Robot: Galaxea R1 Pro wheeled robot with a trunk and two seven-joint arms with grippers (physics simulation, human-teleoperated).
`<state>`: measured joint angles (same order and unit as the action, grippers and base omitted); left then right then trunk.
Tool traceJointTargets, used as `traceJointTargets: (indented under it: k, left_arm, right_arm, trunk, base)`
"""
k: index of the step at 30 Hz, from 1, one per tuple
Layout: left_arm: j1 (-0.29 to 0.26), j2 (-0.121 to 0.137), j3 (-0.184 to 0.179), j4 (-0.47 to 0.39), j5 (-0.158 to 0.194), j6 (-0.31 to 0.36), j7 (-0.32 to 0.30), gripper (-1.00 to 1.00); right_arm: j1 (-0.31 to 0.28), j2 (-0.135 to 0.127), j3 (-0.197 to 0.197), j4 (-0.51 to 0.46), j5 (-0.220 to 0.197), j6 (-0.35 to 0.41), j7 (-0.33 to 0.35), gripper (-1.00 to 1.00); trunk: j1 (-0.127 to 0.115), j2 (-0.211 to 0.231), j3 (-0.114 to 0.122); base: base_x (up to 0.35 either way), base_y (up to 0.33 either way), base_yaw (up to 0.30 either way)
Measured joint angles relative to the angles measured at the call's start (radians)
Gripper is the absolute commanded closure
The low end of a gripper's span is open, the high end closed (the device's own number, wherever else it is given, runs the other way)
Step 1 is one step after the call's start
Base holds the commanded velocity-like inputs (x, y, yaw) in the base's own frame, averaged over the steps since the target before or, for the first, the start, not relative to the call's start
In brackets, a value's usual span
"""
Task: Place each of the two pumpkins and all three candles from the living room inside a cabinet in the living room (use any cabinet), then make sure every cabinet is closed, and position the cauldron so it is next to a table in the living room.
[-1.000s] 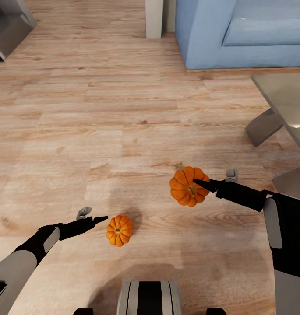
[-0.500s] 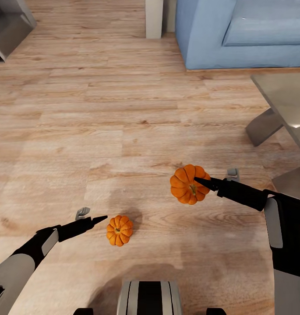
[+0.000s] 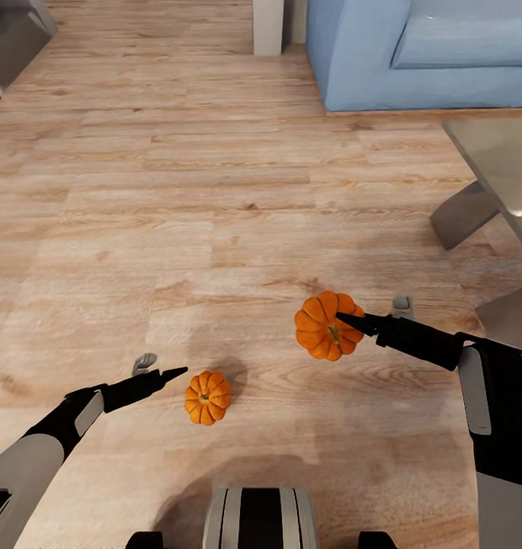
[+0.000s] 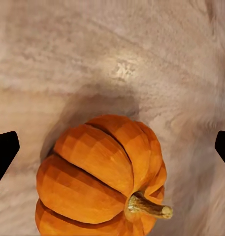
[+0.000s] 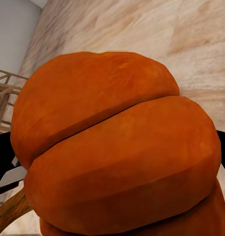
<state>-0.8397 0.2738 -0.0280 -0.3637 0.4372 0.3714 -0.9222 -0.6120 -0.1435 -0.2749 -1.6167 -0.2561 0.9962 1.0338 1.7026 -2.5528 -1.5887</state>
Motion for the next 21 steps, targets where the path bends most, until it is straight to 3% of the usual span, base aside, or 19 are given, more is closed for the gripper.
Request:
traceJointTargets:
  k: [4,7,9,14,21]
  left_arm:
    - [-0.005,0.003,-0.002,-0.001,-0.003,0.026,-0.02,-1.0]
    - [-0.005,0.007,-0.006,-0.003,-0.011,0.024,-0.085,-1.0]
    - [-0.004,0.008,-0.012,-0.004,-0.027,0.019,-0.122,-1.0]
    - [-0.006,0.008,-0.033,-0.004,-0.11,0.015,-0.159,-1.0]
    - [-0.005,0.008,-0.042,-0.003,-0.14,0.015,-0.167,-1.0]
  right_arm:
    - [0.002,-0.001,0.001,0.0,0.0,0.002,-0.001,1.0]
    - [0.002,-0.001,0.001,0.0,-0.003,0.003,-0.001,1.0]
    - [0.002,-0.001,0.001,0.0,-0.002,0.003,-0.001,1.0]
    - [0.002,-0.001,0.001,0.0,-0.003,0.003,0.006,1.0]
    - [0.002,-0.001,0.001,0.0,-0.002,0.003,0.02,1.0]
  trunk:
    - [0.002,-0.001,-0.015]
    - [0.002,-0.001,-0.016]
    - [0.002,-0.001,-0.016]
    - [0.002,-0.001,-0.016]
    - [0.002,-0.001,-0.016]
  base:
    - [0.0,0.0,0.0]
    - [0.0,0.0,0.0]
    - [0.0,0.0,0.0]
    - [0.0,0.0,0.0]
    - [0.0,0.0,0.0]
